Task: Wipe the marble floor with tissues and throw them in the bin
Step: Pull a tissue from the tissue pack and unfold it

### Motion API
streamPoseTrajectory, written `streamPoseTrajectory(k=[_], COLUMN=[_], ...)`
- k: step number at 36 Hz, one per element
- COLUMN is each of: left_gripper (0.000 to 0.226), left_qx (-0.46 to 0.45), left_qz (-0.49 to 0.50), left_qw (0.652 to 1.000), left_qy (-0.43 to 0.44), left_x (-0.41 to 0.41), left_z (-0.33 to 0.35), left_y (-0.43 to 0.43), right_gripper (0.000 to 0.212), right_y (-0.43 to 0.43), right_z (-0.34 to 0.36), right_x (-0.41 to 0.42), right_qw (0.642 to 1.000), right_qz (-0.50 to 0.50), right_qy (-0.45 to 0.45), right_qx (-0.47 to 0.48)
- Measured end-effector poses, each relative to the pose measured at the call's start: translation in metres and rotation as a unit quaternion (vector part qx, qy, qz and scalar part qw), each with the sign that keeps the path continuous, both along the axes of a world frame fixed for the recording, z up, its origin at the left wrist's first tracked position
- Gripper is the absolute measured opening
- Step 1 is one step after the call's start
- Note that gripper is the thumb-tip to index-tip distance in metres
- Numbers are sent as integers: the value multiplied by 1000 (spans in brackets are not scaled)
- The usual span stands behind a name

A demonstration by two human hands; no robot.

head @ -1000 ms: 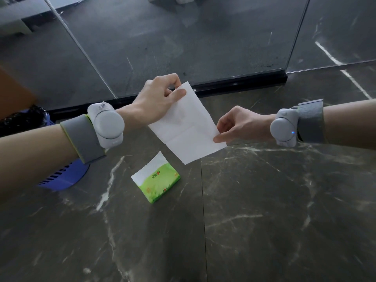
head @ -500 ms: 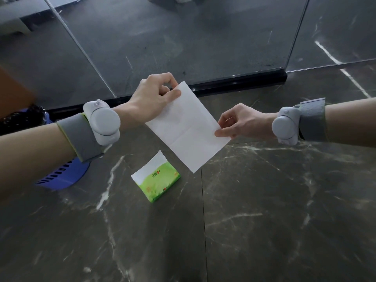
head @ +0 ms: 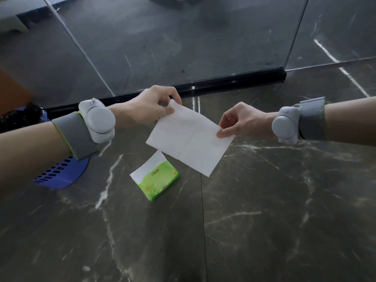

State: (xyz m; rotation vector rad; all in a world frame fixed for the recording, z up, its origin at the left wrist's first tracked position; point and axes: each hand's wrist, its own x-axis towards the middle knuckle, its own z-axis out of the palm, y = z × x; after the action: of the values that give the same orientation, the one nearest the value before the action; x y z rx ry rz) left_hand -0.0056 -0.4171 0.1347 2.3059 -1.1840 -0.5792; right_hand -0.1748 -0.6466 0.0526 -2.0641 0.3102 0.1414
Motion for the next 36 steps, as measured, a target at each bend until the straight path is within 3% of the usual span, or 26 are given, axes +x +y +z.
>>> streamPoseTrajectory(k=[6,17,23,30,36], left_gripper=[5,14,10,18,17], left_qx=[-27,-28,-16,-1,6], left_qz=[16,28,59,24,5], left_qw=[999,999,997,999,998], left_qy=[24,-25,-50,-45,56], left_x=[1,-1,-2,-20,-42], left_z=[-4,-4,-4,6,18], left_y=[-1,0,1,-9,-20], right_gripper=[12,14,44,48,62], right_y=[-1,1,2,12,28], right_z=[-1,0,2,11,16], right_x=[-1,-3,-1,1,-6], right_qw=[1000,1000,999,991,997], right_qz=[0,-6,-38,14,33], right_qy=[6,16,24,122,68], right_qx=[-10,-12,-17,-46,-22])
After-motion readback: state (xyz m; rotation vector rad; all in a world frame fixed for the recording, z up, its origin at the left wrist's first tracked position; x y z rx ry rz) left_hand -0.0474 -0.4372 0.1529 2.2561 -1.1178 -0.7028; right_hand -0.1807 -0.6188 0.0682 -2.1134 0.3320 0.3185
